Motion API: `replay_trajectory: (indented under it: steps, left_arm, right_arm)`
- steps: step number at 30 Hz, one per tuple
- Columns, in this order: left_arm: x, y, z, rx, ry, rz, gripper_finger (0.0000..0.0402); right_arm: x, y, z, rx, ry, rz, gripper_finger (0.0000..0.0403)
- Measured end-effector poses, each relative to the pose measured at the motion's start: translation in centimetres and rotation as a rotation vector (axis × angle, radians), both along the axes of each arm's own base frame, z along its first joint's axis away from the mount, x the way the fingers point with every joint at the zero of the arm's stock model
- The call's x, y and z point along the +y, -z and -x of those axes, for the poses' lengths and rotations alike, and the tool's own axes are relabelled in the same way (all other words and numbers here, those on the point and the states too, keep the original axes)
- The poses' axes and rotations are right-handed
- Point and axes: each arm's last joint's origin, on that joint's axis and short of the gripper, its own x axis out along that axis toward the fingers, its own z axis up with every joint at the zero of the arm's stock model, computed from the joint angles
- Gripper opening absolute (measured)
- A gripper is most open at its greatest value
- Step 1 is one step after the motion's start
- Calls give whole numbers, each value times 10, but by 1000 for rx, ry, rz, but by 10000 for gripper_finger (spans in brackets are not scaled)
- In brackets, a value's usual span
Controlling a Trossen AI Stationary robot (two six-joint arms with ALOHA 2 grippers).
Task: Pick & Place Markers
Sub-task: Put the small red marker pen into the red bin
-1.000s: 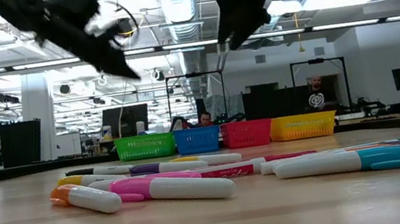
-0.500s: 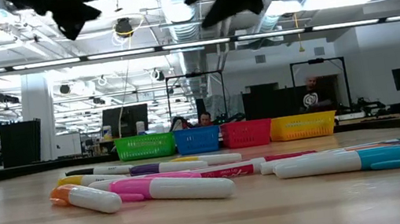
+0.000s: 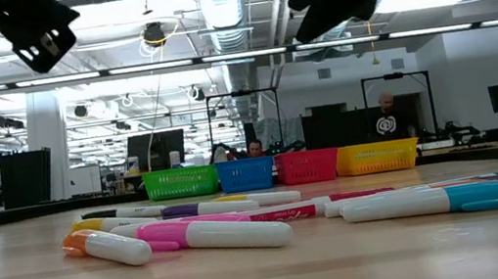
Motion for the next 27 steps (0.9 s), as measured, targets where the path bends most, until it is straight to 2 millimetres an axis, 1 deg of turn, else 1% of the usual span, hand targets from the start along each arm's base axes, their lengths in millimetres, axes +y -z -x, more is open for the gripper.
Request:
replay_trajectory:
  steps: [3,5,8,10,16,20,23,27]
  left_arm:
    - [-20,10,-6,-26,-11,-18,163]
    - [-30,17,-11,-37,-14,-26,163]
    - [-40,27,-17,-39,-4,-20,163]
    - [-44,31,-20,-36,-10,-1,163]
    - [-49,37,-27,-15,-27,-7,163]
    - [-51,38,-28,-18,-26,-1,163]
    - [-51,37,-28,-19,-25,1,163]
    - [-51,36,-28,-29,-25,8,163]
  right_arm:
    - [10,8,4,-38,-30,-11,214]
    - [16,11,5,-69,-57,-11,209]
    - [22,16,2,-85,-93,4,203]
    - [23,28,0,-42,-109,34,200]
    - [27,65,-17,37,-134,31,199]
    - [28,80,-30,65,-133,31,196]
    - [28,100,-36,128,-152,44,193]
    - [29,116,-48,147,-149,49,186]
